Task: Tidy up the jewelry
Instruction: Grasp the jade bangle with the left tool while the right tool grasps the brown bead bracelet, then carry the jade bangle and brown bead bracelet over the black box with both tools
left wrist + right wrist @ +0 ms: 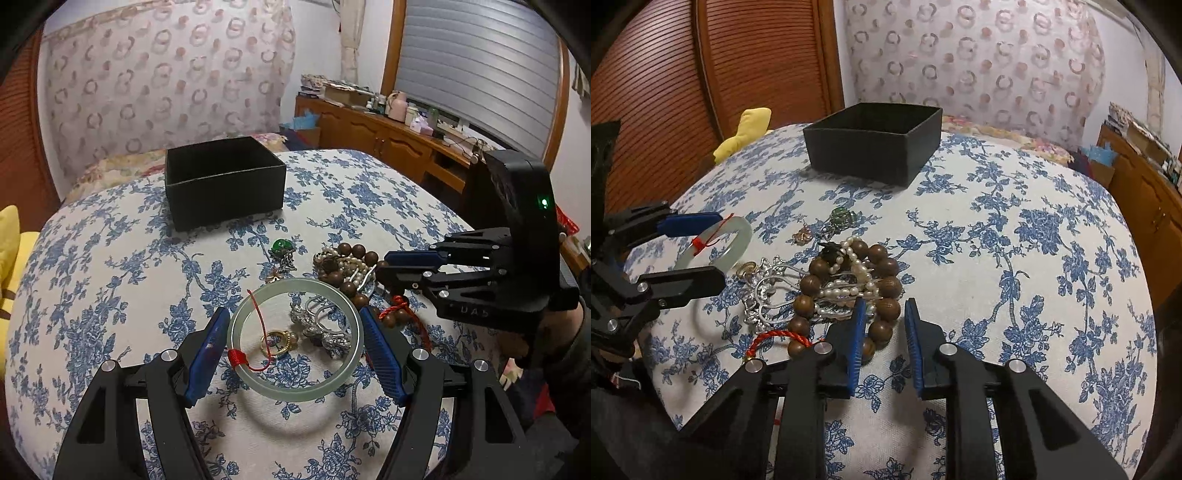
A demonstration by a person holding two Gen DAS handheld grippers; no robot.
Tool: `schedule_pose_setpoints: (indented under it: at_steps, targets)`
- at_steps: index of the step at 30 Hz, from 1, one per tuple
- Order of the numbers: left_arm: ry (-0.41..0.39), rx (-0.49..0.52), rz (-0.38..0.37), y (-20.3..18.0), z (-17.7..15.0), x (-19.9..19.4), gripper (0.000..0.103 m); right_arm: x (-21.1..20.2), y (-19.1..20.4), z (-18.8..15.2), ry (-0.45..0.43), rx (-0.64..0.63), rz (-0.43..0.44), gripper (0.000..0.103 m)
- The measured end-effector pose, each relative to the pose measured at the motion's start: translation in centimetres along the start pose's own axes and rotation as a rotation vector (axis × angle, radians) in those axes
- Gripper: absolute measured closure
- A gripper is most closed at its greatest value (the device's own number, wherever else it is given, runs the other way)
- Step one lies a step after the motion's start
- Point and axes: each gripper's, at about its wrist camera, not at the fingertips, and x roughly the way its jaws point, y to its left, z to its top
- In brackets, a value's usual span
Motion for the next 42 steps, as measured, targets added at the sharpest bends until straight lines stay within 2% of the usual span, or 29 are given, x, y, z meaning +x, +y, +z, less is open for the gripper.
schedule_pose_setpoints:
  at_steps: [4,7,11,20,39,42]
  targets:
    - [-0.006,0.000,0.007,0.1,0.0,-0.2,0.034,0.1,-0.8,-0.1,0.010,0.047,0.074,0.088]
    - [-0.011,-0.006,0.004,0.1,0.2,-0.3,0.034,-0.2,-0.9,0.0,-0.001,0.047,0.083,0.089]
    - [-0.015,-0.008,0.006,0.2,0.3,-0.4,0.034,-1.8,-0.4,1.0,-0.060,0.032,0.104,0.089]
    - [-0.038,-0.028,0.017,1.0,0.5,-1.1,0.034,-4.9,1.4,3.6,-0.154,-0.034,0.109,0.089]
    - [-0.069,-0.060,0.029,1.9,0.5,-1.8,0.034,-8.8,2.4,7.7,-0.264,-0.101,0.072,0.089]
    - [-0.078,-0.070,0.035,2.2,0.6,-2.1,0.034,-9.4,2.4,8.1,-0.282,-0.094,0.091,0.089]
